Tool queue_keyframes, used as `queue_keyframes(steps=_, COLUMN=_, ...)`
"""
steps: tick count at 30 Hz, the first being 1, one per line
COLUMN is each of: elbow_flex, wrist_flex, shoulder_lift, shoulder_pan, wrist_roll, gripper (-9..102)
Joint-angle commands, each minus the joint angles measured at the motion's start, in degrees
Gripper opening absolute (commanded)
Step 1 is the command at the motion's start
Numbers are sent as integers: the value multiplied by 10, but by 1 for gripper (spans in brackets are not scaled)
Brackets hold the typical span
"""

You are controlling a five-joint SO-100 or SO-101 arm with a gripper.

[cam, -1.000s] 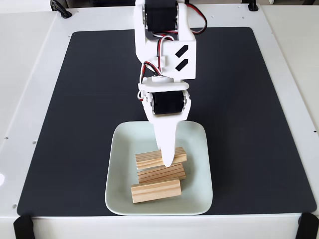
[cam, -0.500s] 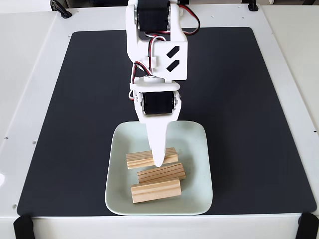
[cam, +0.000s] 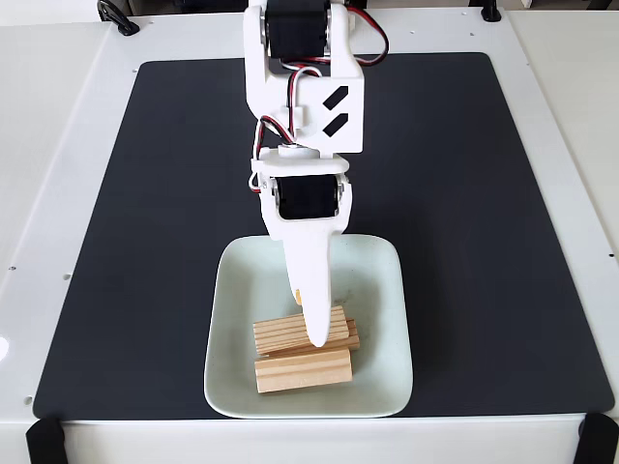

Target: Pick up the wooden block and place them on the plate.

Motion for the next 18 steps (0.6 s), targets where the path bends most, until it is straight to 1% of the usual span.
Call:
queue_keyframes(steps=1, elbow_flex=-22, wrist_flex=2, shoulder_lift=57, shoulder_pan=3, wrist_roll=-3, gripper=38)
queue_keyframes(steps=3, elbow_flex=-11, wrist_flex=3, shoulder_lift=90, shoulder_pan=3, wrist_roll=-3, gripper=38)
queue_keyframes(steps=6, elbow_flex=57, wrist_flex=2, shoulder_lift=170, shoulder_pan=-2, wrist_roll=-3, gripper=38)
queue_keyframes(steps=14, elbow_flex=363, wrist_flex=-4, shoulder_lift=444, shoulder_pan=-35, wrist_roll=6, gripper=38)
queue_keyframes(steps=16, elbow_flex=425, wrist_flex=-2, shoulder_lift=503, shoulder_pan=-47, wrist_roll=6, gripper=34)
queue_keyframes(steps=18, elbow_flex=475, wrist_flex=1, shoulder_lift=552, shoulder_pan=-61, wrist_roll=4, gripper=27)
